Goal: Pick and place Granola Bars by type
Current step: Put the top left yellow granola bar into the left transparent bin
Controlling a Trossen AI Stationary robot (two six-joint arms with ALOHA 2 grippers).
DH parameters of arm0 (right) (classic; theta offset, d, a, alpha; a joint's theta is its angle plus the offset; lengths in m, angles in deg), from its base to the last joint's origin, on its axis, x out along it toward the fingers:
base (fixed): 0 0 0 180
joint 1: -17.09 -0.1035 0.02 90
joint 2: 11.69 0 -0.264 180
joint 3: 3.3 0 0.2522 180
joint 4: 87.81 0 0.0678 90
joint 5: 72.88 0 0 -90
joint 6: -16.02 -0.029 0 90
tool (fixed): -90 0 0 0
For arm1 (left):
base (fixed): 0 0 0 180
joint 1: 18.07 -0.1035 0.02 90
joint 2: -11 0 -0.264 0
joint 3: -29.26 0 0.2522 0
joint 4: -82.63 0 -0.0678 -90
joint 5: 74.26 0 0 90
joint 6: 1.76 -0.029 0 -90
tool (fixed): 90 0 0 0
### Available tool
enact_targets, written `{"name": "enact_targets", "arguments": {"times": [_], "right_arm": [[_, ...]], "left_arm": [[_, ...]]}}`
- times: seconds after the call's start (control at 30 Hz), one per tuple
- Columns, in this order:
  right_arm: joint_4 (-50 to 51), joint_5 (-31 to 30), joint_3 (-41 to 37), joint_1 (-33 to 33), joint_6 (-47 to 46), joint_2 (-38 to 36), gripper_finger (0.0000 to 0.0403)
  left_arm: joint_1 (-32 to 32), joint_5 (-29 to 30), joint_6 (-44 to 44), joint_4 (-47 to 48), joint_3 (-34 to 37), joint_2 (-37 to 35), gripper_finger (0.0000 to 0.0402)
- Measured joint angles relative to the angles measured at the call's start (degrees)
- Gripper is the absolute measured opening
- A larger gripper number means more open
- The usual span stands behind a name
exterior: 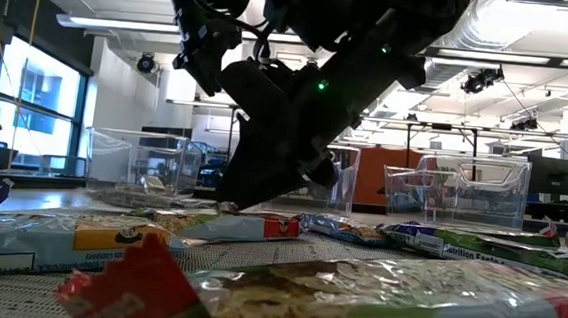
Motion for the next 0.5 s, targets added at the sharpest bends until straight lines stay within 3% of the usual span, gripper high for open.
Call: {"name": "enact_targets", "arguments": {"times": [0.23,0.5], "right_arm": [[0.76,-0.18,0.00,0.00,12.80,-1.00,0.0121],[5.25,0.24,-0.02,-0.71,27.29,-7.02,0.0121]], "left_arm": [[0.00,0.02,0.02,0.02,0.00,0.00,0.0135],[0.00,0.04,0.00,0.11,0.00,0.01,0.0135]]}}
